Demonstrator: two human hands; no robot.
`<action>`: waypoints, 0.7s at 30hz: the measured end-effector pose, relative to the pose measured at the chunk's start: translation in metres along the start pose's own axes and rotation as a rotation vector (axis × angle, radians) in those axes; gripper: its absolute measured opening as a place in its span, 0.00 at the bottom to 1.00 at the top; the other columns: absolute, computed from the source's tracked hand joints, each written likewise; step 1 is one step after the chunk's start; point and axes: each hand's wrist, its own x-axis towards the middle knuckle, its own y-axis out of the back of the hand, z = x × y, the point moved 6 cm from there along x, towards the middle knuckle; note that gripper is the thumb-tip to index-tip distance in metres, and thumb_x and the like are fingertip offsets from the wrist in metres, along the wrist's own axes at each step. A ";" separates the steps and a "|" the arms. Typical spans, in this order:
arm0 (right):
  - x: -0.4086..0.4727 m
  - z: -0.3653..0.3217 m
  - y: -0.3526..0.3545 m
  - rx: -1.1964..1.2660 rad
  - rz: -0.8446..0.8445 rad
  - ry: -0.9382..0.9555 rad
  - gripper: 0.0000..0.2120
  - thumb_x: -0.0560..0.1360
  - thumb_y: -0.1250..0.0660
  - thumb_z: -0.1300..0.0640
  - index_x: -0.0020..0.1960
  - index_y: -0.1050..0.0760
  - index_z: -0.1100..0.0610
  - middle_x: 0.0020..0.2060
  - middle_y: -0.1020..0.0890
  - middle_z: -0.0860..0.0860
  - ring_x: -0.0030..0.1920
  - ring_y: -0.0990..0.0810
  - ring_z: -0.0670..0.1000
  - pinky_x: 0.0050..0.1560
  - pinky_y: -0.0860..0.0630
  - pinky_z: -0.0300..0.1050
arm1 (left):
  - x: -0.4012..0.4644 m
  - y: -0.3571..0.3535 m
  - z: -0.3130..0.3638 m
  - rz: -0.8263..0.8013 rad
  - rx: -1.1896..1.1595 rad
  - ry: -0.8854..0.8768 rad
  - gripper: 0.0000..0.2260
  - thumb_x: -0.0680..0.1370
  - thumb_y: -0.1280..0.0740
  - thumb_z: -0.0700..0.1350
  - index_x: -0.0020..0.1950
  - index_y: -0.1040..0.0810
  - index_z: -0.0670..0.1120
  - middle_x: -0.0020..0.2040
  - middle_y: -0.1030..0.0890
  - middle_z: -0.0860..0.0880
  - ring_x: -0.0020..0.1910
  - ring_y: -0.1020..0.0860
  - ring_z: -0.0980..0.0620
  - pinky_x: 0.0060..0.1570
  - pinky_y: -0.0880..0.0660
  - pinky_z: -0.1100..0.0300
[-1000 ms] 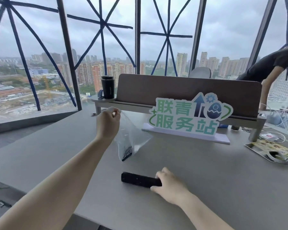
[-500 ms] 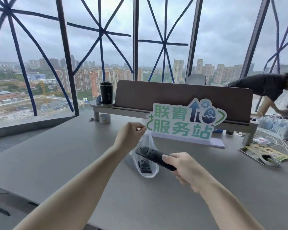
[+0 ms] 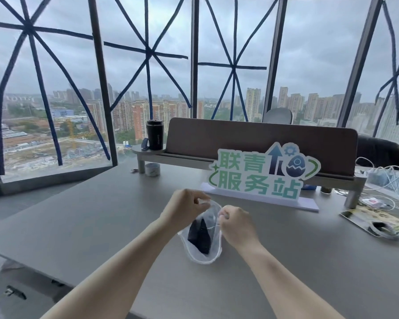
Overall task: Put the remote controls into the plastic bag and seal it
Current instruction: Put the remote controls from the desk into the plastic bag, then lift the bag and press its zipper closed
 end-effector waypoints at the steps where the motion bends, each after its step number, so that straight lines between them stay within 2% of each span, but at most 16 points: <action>1: 0.005 0.000 0.005 0.018 0.033 0.000 0.11 0.74 0.42 0.60 0.36 0.25 0.54 0.34 0.17 0.51 0.39 0.20 0.57 0.42 0.21 0.53 | -0.003 -0.001 -0.003 -0.068 0.058 -0.004 0.14 0.71 0.28 0.46 0.56 0.18 0.49 0.30 0.25 0.56 0.25 0.31 0.60 0.26 0.36 0.73; 3: 0.016 0.004 0.014 0.101 0.060 -0.041 0.11 0.75 0.40 0.61 0.39 0.20 0.55 0.33 0.15 0.51 0.39 0.18 0.55 0.42 0.22 0.49 | -0.013 -0.003 -0.015 -0.248 0.190 0.040 0.22 0.67 0.27 0.49 0.61 0.22 0.52 0.43 0.19 0.50 0.35 0.28 0.56 0.32 0.34 0.70; 5: 0.023 0.011 0.021 0.218 0.071 -0.106 0.11 0.76 0.39 0.60 0.44 0.18 0.54 0.32 0.15 0.49 0.36 0.19 0.52 0.38 0.25 0.46 | -0.025 -0.002 -0.030 -0.419 0.409 0.138 0.25 0.66 0.28 0.51 0.63 0.26 0.55 0.53 0.21 0.48 0.44 0.24 0.50 0.39 0.28 0.61; 6: 0.025 0.014 0.023 0.268 0.079 -0.127 0.11 0.77 0.39 0.60 0.46 0.17 0.54 0.32 0.17 0.48 0.34 0.21 0.50 0.35 0.27 0.44 | -0.031 0.000 -0.037 -0.466 0.495 0.190 0.22 0.67 0.31 0.50 0.62 0.25 0.55 0.54 0.21 0.49 0.44 0.21 0.48 0.39 0.25 0.60; 8: 0.026 0.019 0.027 0.338 0.094 -0.159 0.11 0.77 0.38 0.61 0.47 0.16 0.54 0.30 0.20 0.47 0.28 0.28 0.49 0.30 0.32 0.42 | -0.035 0.007 -0.046 -0.438 0.510 0.282 0.15 0.70 0.39 0.45 0.54 0.21 0.49 0.45 0.17 0.47 0.34 0.17 0.46 0.30 0.21 0.59; 10: 0.024 0.020 0.035 0.365 0.107 -0.177 0.12 0.75 0.38 0.64 0.45 0.16 0.55 0.29 0.21 0.49 0.24 0.30 0.50 0.27 0.32 0.43 | -0.029 0.017 -0.050 -0.331 0.352 0.374 0.12 0.72 0.42 0.41 0.46 0.20 0.43 0.35 0.18 0.44 0.25 0.19 0.46 0.24 0.22 0.60; 13: 0.019 0.007 0.063 0.357 0.205 -0.127 0.12 0.76 0.38 0.64 0.47 0.16 0.57 0.34 0.18 0.52 0.23 0.27 0.51 0.21 0.31 0.38 | -0.008 0.044 -0.039 -0.059 -0.013 0.429 0.08 0.71 0.38 0.38 0.42 0.19 0.42 0.28 0.19 0.44 0.20 0.23 0.48 0.22 0.25 0.61; 14: 0.018 0.000 0.077 0.353 0.256 -0.088 0.12 0.76 0.38 0.64 0.48 0.15 0.58 0.35 0.17 0.52 0.23 0.25 0.51 0.21 0.29 0.38 | 0.000 0.057 -0.030 0.043 -0.129 0.412 0.06 0.70 0.36 0.37 0.41 0.20 0.43 0.27 0.19 0.44 0.20 0.23 0.49 0.22 0.26 0.61; 16: 0.016 -0.019 0.107 0.360 0.364 0.005 0.10 0.76 0.35 0.63 0.49 0.15 0.58 0.34 0.17 0.50 0.24 0.23 0.50 0.28 0.21 0.44 | 0.014 0.078 -0.007 0.162 -0.330 0.358 0.03 0.70 0.33 0.36 0.40 0.21 0.42 0.28 0.19 0.44 0.21 0.23 0.51 0.23 0.25 0.61; 17: 0.016 -0.028 0.122 0.376 0.402 0.046 0.09 0.75 0.34 0.63 0.48 0.15 0.57 0.31 0.18 0.48 0.25 0.23 0.49 0.31 0.19 0.48 | 0.019 0.086 0.004 0.174 -0.414 0.342 0.02 0.70 0.31 0.35 0.40 0.21 0.42 0.28 0.19 0.44 0.21 0.22 0.52 0.23 0.24 0.62; 18: 0.015 -0.035 0.135 0.395 0.421 0.078 0.08 0.74 0.33 0.62 0.46 0.16 0.56 0.29 0.20 0.47 0.26 0.24 0.48 0.30 0.19 0.47 | 0.023 0.092 0.013 0.163 -0.493 0.337 0.03 0.70 0.30 0.35 0.41 0.21 0.42 0.29 0.20 0.44 0.21 0.22 0.53 0.23 0.23 0.62; 21: 0.014 -0.047 0.164 0.431 0.418 0.096 0.07 0.73 0.31 0.61 0.38 0.18 0.54 0.26 0.23 0.46 0.27 0.25 0.47 0.23 0.25 0.40 | 0.030 0.093 0.031 0.043 -0.655 0.348 0.04 0.70 0.27 0.36 0.39 0.20 0.41 0.29 0.19 0.44 0.24 0.21 0.54 0.26 0.21 0.63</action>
